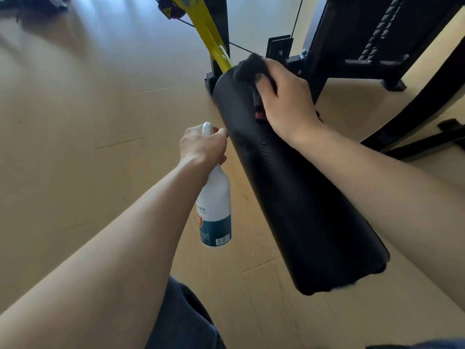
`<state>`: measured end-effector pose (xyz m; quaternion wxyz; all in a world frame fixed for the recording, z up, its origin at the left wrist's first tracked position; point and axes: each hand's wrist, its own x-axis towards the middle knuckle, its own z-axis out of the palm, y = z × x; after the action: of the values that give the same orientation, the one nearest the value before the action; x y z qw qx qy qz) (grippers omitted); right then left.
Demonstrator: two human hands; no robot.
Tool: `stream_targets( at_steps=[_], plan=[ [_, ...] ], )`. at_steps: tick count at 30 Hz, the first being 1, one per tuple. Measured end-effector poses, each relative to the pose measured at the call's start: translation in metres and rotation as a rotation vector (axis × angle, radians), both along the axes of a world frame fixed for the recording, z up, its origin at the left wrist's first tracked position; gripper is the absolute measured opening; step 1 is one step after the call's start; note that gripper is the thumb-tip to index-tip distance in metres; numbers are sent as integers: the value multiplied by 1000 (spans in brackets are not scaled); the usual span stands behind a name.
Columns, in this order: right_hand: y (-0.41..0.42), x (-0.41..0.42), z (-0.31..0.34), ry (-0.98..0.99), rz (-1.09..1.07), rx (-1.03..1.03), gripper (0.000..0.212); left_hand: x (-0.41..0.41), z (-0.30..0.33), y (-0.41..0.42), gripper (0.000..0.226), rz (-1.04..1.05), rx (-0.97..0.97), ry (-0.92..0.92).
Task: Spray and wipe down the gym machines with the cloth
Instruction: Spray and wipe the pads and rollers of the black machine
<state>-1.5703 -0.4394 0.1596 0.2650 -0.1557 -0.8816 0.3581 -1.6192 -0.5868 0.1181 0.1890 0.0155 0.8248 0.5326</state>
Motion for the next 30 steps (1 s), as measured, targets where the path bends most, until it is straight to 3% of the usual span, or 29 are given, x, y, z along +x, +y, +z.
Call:
stream_targets(
  at_steps=[5, 9, 11, 18, 24, 30],
  plan=[
    [21, -88, -13, -160, 103, 330, 37, -9, -8, 13, 14, -48, 49, -94],
    [21, -134, -12, -575, 190, 643, 33, -12, -14, 22, 25, -87, 46, -106],
    [24, -139, -10, -682, 218, 739, 34, -14, -17, 21, 24, -82, 63, -137],
    [35, -104, -12, -697, 397, 797, 45, -10, -18, 14, 33, -67, 112, -136],
    [17, -25, -12, -643, 427, 775, 46, -2, -10, 4, 11, -5, 162, -190],
    [-5, 74, -21, -539, 421, 816, 37, 2, -6, -6, 32, -57, 252, -225]
  ],
)
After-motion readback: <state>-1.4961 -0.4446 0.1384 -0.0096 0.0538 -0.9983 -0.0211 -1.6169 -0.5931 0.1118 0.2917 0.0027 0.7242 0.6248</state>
